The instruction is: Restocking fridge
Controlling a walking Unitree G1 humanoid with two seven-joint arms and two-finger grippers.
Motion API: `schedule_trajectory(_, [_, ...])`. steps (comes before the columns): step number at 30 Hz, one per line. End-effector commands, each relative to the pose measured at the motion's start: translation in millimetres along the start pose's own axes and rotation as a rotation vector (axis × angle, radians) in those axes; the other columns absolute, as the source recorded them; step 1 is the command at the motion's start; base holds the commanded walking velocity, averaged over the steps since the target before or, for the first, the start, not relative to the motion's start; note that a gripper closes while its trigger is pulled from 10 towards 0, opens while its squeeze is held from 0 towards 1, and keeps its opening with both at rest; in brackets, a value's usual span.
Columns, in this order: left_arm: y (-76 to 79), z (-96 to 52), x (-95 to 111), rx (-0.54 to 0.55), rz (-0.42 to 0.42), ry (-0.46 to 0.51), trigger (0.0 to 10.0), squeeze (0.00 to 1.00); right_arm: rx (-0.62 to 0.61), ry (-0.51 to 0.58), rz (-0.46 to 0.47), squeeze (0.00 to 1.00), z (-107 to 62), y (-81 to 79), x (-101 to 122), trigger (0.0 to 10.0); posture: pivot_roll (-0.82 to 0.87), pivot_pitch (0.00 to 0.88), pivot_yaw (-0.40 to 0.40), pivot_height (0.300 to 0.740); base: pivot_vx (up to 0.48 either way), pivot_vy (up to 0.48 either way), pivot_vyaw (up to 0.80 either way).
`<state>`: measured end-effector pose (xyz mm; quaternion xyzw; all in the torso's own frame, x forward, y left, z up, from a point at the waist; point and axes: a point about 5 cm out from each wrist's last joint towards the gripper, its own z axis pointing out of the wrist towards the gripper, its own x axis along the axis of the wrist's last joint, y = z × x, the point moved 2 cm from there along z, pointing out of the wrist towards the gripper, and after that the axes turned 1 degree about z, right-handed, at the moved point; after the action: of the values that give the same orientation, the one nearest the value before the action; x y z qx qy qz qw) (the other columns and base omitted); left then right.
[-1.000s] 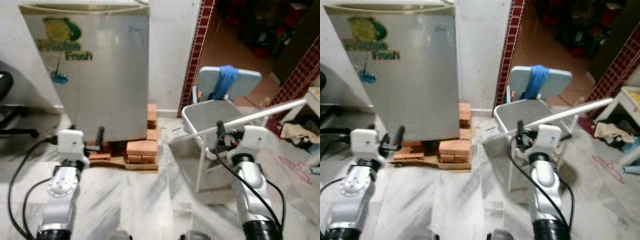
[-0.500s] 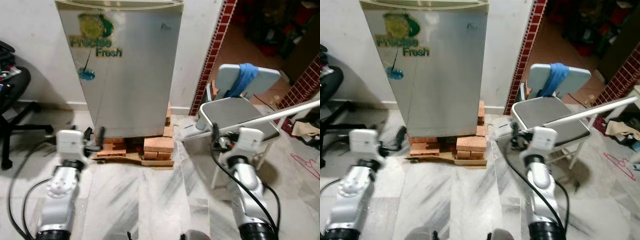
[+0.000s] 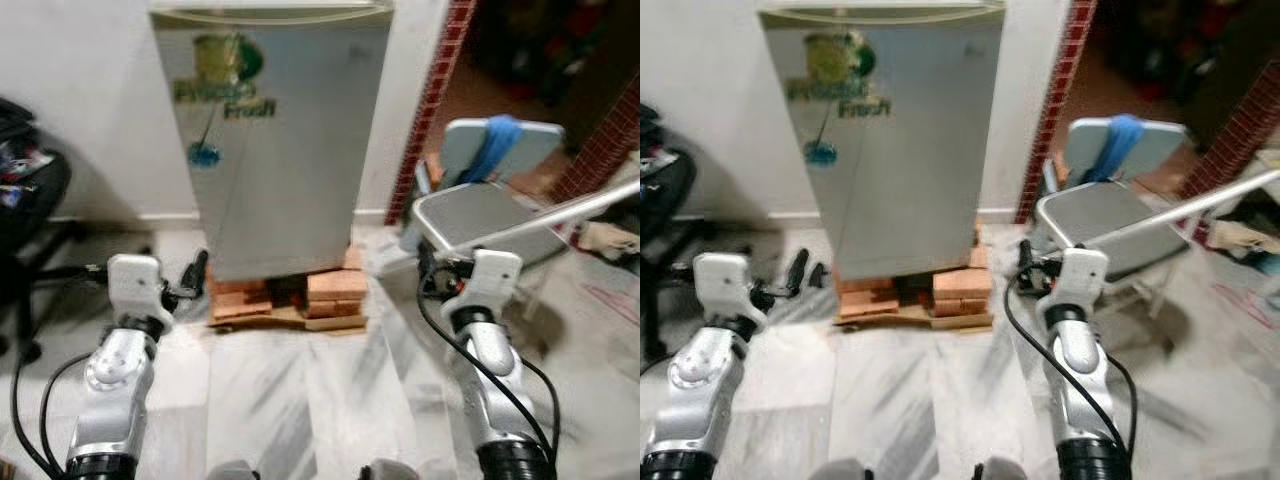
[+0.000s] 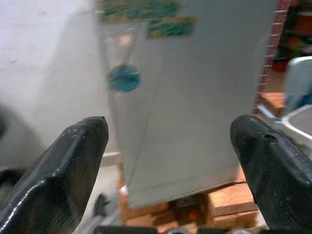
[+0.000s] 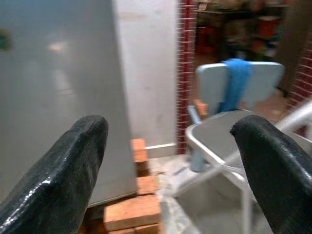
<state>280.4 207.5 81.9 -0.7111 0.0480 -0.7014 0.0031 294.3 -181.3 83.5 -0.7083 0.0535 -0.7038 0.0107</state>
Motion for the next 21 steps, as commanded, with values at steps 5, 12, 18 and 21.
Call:
schedule_trajectory(5, [16.7, 0.3, -2.4, -0.069, 0.006, -0.007, 10.0, 0.0, -0.036, 0.009, -0.007, 0.0, 0.0, 10.4, 3.5, 10.0, 0.03, 0.0, -0.02, 0.74, 0.32, 0.356, -0.8])
schedule_trajectory(12, [16.5, 0.2, -4.7, -0.068, -0.022, -0.019, 10.0, 0.0, -0.038, 0.006, -0.008, 0.0, -1.2, 10.1, 2.5, 10.0, 0.03, 0.0, -0.019, 0.74, 0.364, 0.312, -0.8])
schedule_trajectory(18, [15.7, 1.5, -4.8, -0.057, -0.03, -0.024, 10.0, 0.0, -0.036, 0.006, -0.007, 0.0, -0.7, 10.3, 2.5, 10.0, 0.03, 0.0, -0.021, 0.74, 0.303, 0.371, -0.64])
schedule_trajectory(21, [17.6, 0.5, -5.9, -0.065, -0.026, -0.025, 10.0, 0.0, -0.036, 0.005, -0.007, 0.0, -0.6, 9.8, 2.3, 10.0, 0.03, 0.0, -0.022, 0.74, 0.262, 0.401, -0.28])
